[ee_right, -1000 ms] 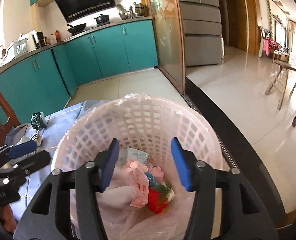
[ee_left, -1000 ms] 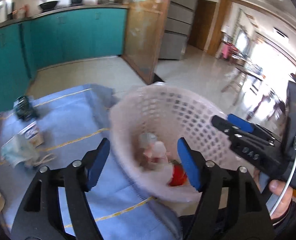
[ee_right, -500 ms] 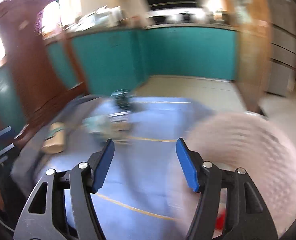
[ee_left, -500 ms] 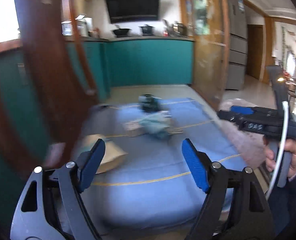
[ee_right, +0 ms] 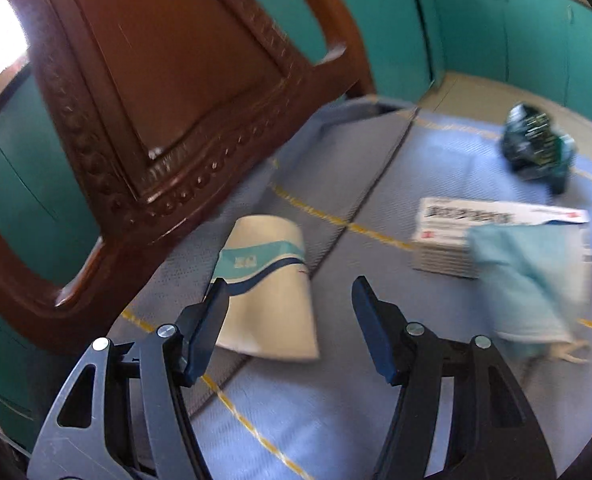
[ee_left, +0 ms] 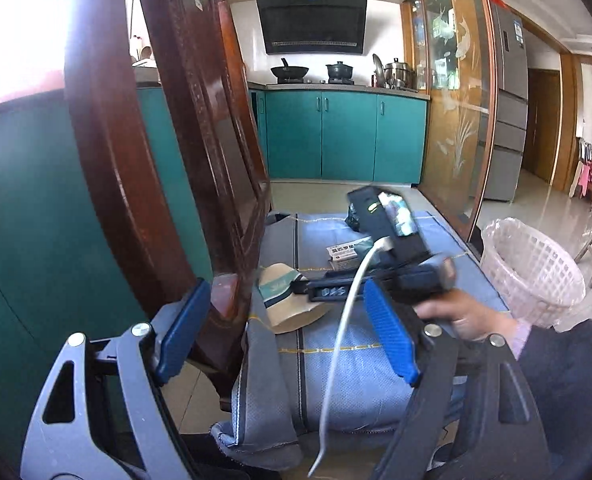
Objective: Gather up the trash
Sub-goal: 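Move back to the table and grasp the beige paper cup with the right gripper, then grasp the blue face mask with the left gripper while the right gripper holds the cup, then lift the mask and paper cup and carry both toward the white basket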
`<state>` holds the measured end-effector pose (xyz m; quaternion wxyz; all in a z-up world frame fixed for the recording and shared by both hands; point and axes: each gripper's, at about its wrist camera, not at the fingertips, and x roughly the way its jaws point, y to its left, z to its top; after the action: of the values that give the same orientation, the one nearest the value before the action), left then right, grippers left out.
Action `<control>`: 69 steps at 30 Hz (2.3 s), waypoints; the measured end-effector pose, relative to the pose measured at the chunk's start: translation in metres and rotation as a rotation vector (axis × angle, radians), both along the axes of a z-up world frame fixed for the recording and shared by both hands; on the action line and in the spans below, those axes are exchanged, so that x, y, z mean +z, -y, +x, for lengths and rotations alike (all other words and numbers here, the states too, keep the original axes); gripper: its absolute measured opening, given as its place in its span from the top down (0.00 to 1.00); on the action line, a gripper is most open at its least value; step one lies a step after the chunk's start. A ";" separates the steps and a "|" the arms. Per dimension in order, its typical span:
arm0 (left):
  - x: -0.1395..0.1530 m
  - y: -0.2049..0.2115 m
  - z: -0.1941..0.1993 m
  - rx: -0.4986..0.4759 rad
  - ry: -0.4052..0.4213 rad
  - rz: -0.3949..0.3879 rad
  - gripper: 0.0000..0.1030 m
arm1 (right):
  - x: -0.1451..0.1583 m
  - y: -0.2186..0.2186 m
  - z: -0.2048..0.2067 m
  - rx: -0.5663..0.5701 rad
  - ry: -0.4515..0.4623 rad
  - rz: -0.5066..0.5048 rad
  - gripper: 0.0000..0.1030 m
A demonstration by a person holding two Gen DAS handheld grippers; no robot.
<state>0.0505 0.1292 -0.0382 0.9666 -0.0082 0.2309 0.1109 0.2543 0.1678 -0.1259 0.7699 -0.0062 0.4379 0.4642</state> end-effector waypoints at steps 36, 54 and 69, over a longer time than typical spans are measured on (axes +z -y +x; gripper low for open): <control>-0.064 0.041 0.202 -0.119 -0.266 -0.328 0.26 | 0.051 0.269 -0.059 -0.512 0.304 -0.056 0.68; -0.091 0.056 0.202 -0.038 -0.277 -0.283 0.87 | 0.050 0.256 -0.063 -0.483 0.318 -0.080 0.68; -0.047 0.047 0.110 0.028 -0.135 -0.060 0.87 | 0.051 0.208 -0.075 -0.400 0.379 -0.140 0.68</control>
<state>0.1602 0.0817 -0.0854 0.9465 -0.0331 0.2987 0.1178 0.1789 -0.0400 -0.0752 0.9121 -0.0596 0.3097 0.2620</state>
